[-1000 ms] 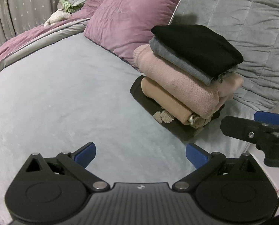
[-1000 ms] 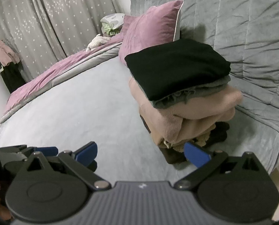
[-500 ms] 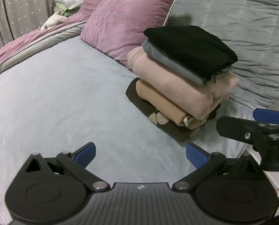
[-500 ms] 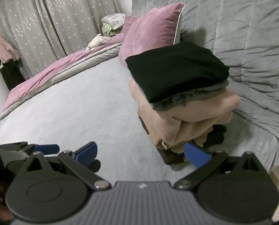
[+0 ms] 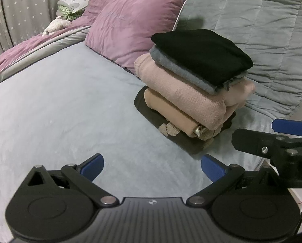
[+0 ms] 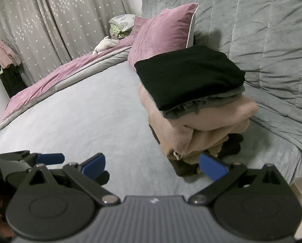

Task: Fold clothes

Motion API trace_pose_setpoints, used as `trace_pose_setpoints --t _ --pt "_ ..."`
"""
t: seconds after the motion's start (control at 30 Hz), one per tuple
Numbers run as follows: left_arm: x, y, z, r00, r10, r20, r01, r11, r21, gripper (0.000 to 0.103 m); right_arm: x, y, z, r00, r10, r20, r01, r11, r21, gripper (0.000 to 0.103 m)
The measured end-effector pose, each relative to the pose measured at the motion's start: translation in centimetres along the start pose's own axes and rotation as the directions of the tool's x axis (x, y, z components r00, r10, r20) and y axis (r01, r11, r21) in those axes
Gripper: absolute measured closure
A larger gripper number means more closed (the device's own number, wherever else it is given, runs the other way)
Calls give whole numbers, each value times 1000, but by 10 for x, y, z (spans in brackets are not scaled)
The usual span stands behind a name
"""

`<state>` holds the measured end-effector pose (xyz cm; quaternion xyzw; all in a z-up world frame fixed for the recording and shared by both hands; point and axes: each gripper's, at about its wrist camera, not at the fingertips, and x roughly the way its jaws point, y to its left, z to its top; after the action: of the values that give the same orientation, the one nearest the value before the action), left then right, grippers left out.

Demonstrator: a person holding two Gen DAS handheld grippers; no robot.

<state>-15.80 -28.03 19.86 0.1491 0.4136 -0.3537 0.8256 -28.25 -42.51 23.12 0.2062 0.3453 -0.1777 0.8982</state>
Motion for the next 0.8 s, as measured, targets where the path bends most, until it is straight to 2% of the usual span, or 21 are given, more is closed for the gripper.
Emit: trace_pose_setpoints --t 0.8 --pt "-6 -3 0 1000 -2 13 2 1000 5 0 -5 2 -1 1000 1 4 -1 1000 -2 0"
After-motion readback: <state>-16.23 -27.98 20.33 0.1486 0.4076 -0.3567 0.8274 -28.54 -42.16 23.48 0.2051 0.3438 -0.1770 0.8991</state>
